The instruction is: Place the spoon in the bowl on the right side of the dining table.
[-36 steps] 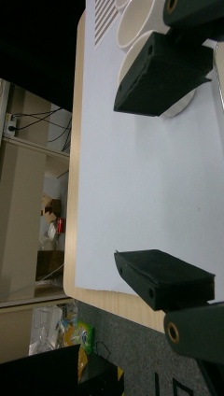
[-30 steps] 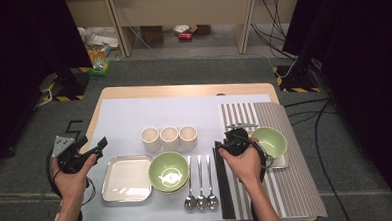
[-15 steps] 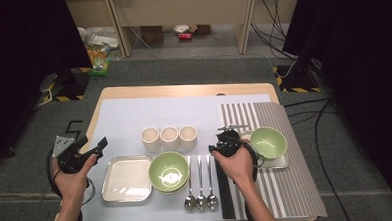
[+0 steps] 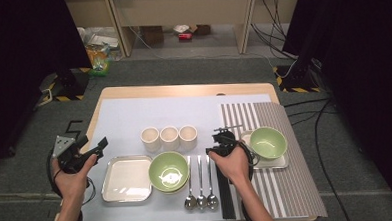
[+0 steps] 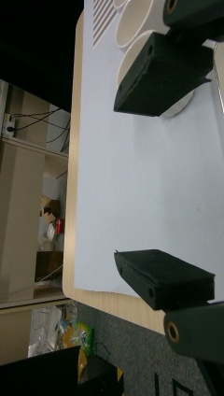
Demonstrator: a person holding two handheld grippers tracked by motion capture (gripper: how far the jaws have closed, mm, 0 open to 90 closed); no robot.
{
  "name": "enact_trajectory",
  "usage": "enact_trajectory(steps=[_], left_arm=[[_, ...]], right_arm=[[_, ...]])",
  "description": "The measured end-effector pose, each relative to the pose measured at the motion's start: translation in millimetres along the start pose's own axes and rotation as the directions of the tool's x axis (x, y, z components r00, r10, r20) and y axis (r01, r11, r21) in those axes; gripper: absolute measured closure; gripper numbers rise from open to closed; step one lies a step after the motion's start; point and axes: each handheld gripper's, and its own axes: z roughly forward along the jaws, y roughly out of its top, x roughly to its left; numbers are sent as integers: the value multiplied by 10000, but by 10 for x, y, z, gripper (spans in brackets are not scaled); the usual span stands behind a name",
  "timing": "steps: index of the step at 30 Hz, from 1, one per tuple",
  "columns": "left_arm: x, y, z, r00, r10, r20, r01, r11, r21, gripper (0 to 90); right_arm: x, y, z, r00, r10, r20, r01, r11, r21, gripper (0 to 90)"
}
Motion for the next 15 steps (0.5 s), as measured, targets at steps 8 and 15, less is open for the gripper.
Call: enact_trajectory(steps=[8,15], left_arm=[[1,-1,1,10000,10,2,-10,10000,4,223],[5,2,-4,10000,-3,-1,3,10000,6,223]], right_arm=[[26,-7,96,10000,17,52,-19,9991,430,680],[36,-6,165,9998,32,192,-45,9976,692,695]])
